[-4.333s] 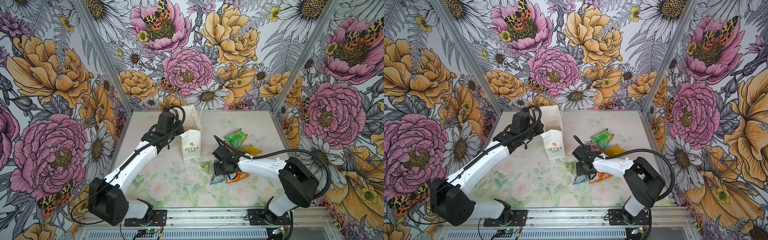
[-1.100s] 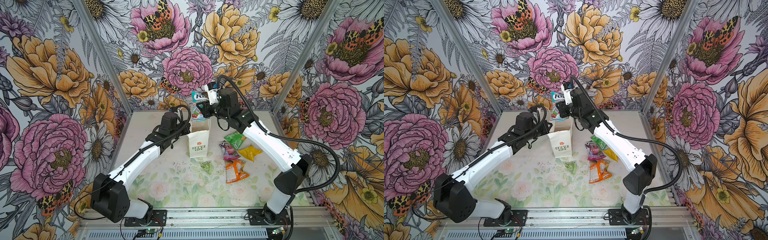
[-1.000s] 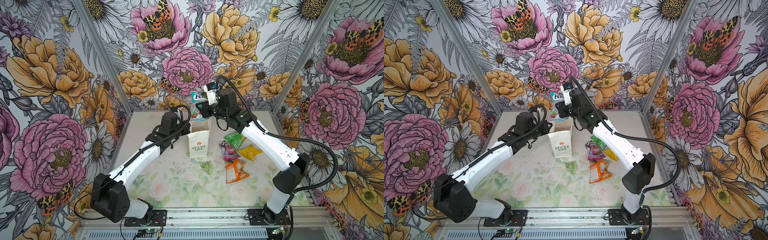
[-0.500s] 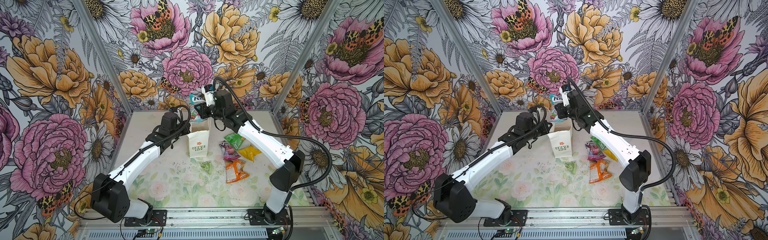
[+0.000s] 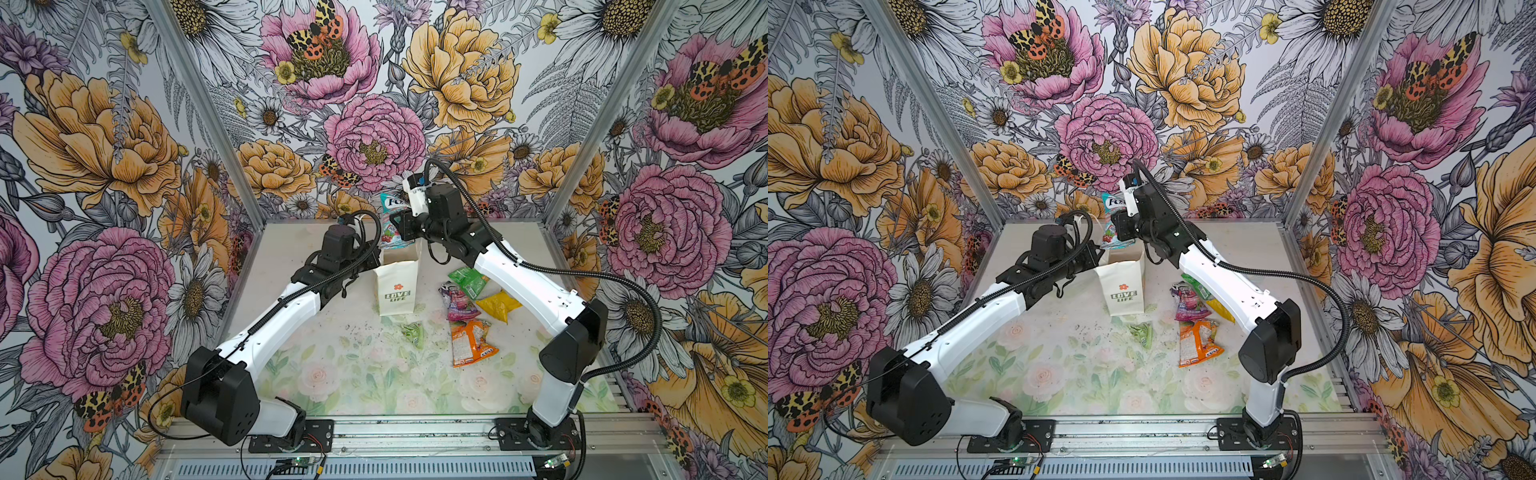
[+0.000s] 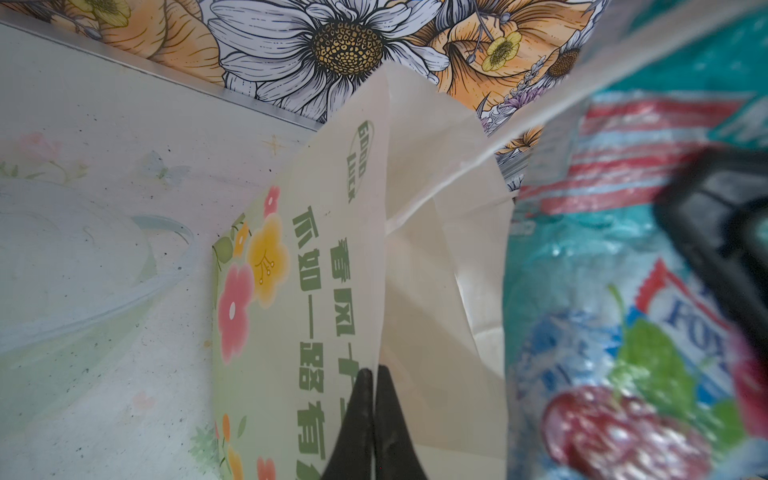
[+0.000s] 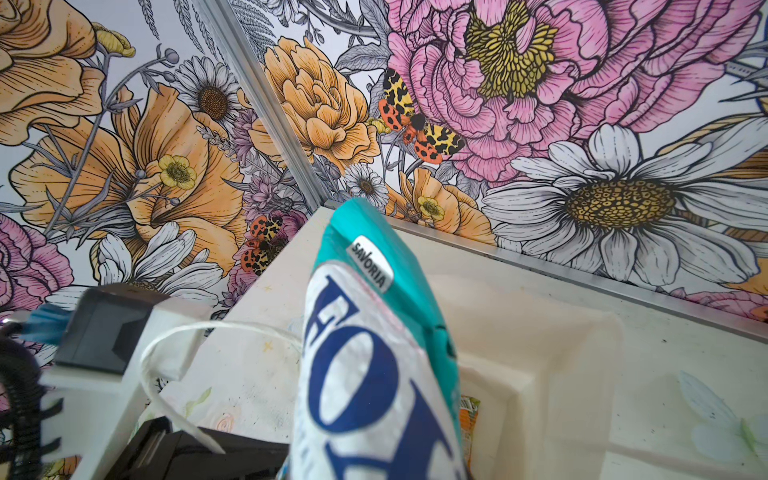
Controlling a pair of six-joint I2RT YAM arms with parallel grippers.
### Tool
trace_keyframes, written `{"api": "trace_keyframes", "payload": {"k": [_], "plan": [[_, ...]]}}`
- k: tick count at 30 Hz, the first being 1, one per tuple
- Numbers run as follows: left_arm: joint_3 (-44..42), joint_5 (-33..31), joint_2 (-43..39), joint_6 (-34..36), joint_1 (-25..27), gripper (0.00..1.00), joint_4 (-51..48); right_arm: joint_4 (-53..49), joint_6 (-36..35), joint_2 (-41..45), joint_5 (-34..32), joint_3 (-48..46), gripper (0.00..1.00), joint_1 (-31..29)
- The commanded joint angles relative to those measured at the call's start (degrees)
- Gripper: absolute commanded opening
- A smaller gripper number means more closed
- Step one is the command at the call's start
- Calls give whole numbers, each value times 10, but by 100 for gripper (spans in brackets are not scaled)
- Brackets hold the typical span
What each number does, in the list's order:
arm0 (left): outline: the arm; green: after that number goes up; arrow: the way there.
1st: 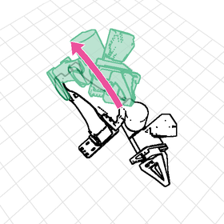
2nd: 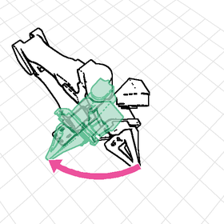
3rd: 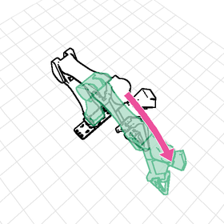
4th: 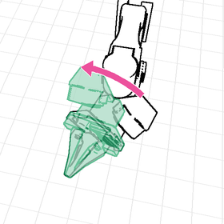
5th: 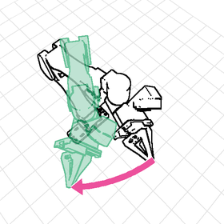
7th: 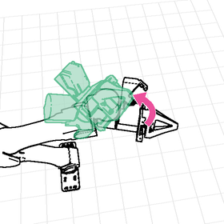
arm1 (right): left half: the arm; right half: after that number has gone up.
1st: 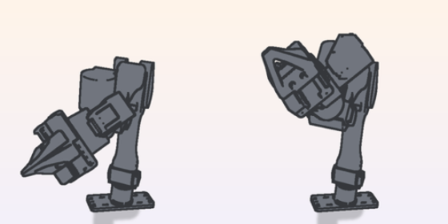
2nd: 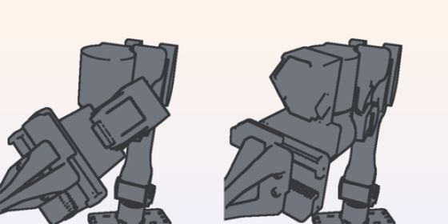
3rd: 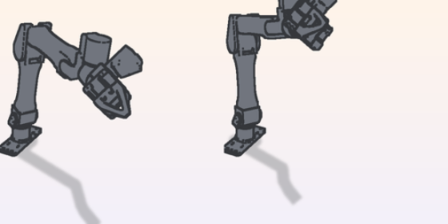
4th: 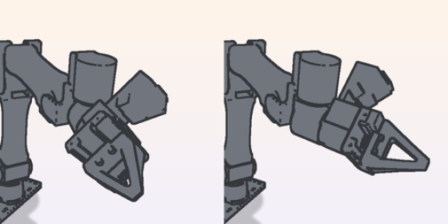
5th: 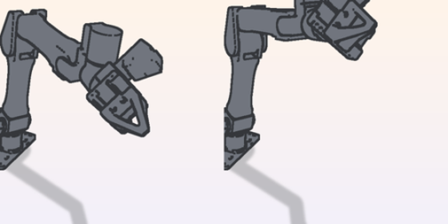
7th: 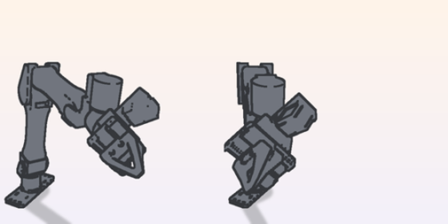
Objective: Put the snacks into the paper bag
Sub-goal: 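Lift the teal FOX'S bag and carry it over the paper bag opening, then lower the teal FOX'S bag into the paper bag with the right gripper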
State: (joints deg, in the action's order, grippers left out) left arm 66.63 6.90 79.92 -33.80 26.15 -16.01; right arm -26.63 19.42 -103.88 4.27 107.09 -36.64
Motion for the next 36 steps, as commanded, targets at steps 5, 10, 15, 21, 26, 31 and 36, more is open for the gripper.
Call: {"api": "trace_keyframes", "payload": {"k": [5, 10, 15, 21, 26, 31, 36], "plan": [[-8, -13, -14, -6, 9, 0, 20, 33, -15, 0, -13, -7, 6, 6], [-8, -13, -14, -6, 8, 0, 20, 33, -18, -2, -16, -16, 6, 7], [-7, -14, -14, -7, 7, 0, 20, 33, -19, -4, -17, -23, 6, 6], [-7, -19, -14, -9, 7, 0, 22, 32, -14, 2, -11, -34, 6, 6], [-7, -21, -16, -12, 7, 0, 22, 32, -8, 10, -8, -49, 6, 5], [-9, -24, -19, -15, 7, 0, 24, 28, -4, 14, -3, -56, 6, 4], [-12, -28, -20, -19, 7, 0, 25, 20, 1, 17, -3, -55, 6, 1]]}}
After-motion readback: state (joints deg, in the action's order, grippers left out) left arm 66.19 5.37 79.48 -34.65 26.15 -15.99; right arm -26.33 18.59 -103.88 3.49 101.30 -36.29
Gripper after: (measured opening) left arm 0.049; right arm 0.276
